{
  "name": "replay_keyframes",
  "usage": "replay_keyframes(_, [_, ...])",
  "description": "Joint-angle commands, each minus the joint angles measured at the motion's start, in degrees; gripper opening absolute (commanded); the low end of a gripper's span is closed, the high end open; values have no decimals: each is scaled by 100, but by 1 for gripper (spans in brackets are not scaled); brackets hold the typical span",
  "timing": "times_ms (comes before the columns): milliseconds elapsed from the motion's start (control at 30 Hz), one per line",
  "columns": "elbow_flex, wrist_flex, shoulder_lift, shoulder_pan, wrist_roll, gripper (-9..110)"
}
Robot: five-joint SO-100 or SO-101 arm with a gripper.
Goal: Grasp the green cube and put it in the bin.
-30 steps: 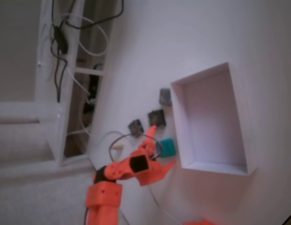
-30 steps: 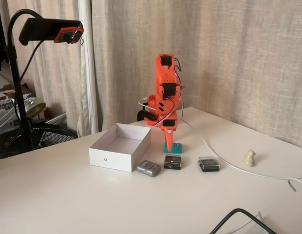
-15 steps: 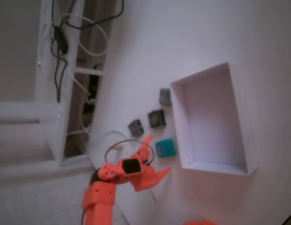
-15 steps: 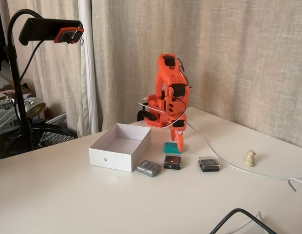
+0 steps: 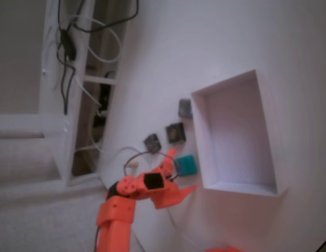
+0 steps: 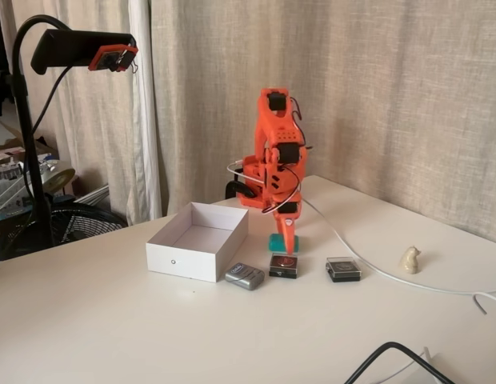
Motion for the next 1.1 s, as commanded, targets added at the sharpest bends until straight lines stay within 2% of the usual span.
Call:
replay_keyframes(0, [-185,-114,-149,105,-53,50])
replay_keyframes(100, [-316,-149,-299,132,-88,39])
replay_keyframes(300, [-334,-114,-308,79,-97,38])
replay_keyframes(367, [-334,-105,-299,53,-97,34])
replay_keyframes(500, [-334,-114,-299,18,-97,18])
replay_keyframes(600, [-334,-123,-299,18,-97,15])
replay_keyframes(667, [-334,-149,-299,18,-97,4])
replay_keyframes(800, [-334,-149,-299,18,-97,1])
replay_keyframes(833, [-343,-167,-299,18,-97,-7])
replay_keyframes(1067, [-396,-114,-290,44,-97,-8])
